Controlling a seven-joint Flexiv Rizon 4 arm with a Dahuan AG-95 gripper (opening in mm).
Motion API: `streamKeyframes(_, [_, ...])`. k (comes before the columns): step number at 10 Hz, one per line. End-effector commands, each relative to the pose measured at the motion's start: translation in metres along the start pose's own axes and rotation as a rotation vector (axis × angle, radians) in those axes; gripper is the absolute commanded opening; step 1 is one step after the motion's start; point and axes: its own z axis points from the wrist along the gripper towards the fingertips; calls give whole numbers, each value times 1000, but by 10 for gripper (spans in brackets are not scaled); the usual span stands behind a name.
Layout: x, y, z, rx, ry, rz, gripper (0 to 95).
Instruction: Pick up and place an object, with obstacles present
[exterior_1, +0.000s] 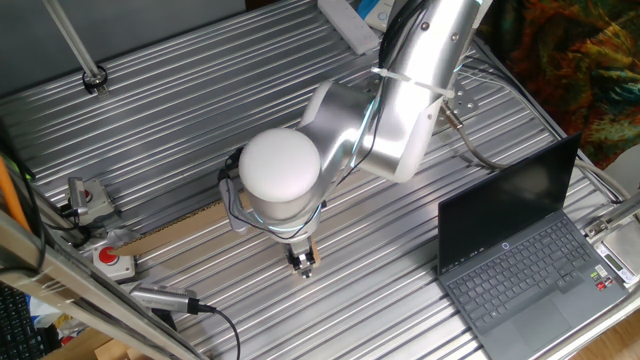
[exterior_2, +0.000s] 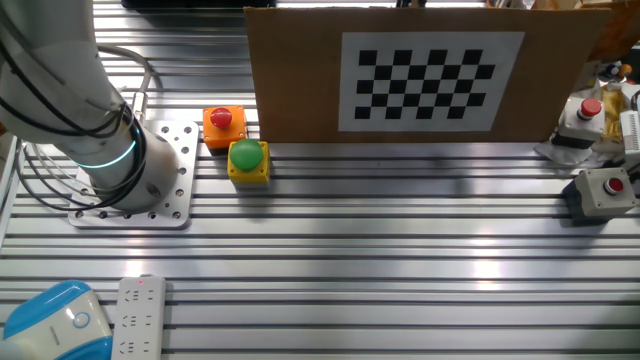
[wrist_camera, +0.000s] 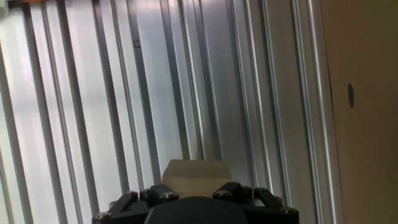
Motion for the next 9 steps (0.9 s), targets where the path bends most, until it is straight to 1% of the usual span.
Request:
streamKeyframes(1, [1, -3, 3, -5, -10, 2, 0])
streamKeyframes(2, [0, -4, 9, -5, -14, 1, 0])
streamKeyframes(3, [0, -4, 11, 0, -15, -1, 0])
streamKeyframes(4, [-1, -4, 13, -5, -15, -2, 0])
streamKeyframes(6, [-2, -4, 16, -5, -18, -5, 0])
streamKeyframes(9, [-5, -3, 23, -5, -11, 1, 0])
